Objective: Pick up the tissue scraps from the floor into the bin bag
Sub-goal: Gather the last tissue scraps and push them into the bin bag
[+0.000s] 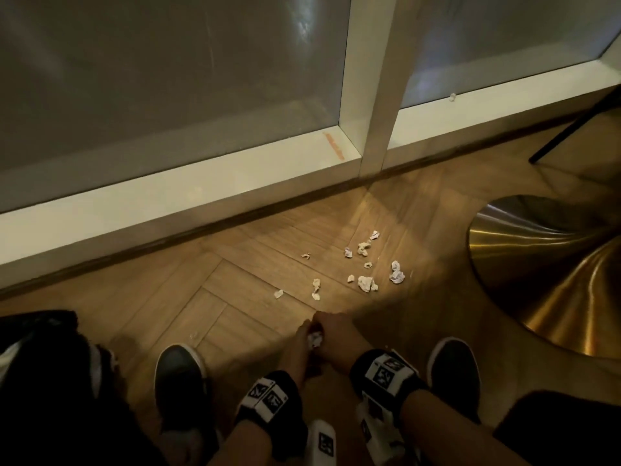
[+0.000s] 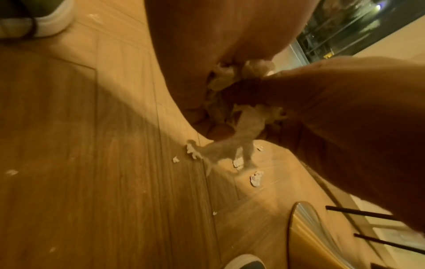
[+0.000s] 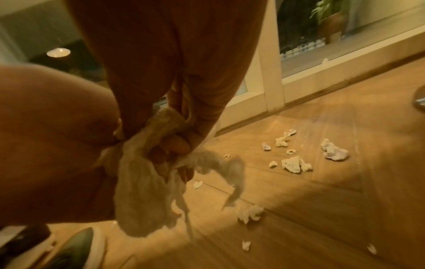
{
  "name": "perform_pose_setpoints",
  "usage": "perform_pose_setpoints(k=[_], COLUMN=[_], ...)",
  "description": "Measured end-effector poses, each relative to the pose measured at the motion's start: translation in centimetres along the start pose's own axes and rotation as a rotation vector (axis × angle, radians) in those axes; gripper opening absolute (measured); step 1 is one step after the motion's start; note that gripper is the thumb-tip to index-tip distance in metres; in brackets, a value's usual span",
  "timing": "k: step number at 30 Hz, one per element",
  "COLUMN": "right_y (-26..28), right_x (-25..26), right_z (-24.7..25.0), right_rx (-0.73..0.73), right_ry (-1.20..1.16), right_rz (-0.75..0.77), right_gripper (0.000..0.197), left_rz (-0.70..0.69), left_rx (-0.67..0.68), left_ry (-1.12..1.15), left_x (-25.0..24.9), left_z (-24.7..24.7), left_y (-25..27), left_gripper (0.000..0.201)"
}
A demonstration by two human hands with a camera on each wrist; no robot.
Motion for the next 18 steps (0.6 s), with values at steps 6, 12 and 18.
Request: perform_pose_setpoints(k=[6, 12, 18], right_y=[6.1, 10.2, 11.7], right_x=[2.0, 2.2, 0.5], right_z=[-3.2, -5.4, -7.4], right_rx=[0.107, 0.16, -0.017], right_ry=[0.009, 0.037, -0.062], right_rz=[0.106, 0.103, 0.061], right_gripper=[0.029, 0.034, 0.018], left_rz=[0.026, 0.064, 0.085], left_rx=[0.0, -0.085, 0.077], left_ry=[0.235, 0.274, 0.361], left_x=[3.7, 8.5, 10.0], left_z=[-0.6, -0.8, -2.3], left_y=[6.0, 8.7, 10.1], left_gripper=[0.034, 0.03, 0.036])
Point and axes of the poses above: each hand's wrist, its own y-axis away from the middle knuckle, its own z-axis out of the back of the hand, x = y × z, the point moved 5 cm from there along -y, towards the middle knuckle, and after that the axes turned 13 degrees about x, right-handed, at the moved point
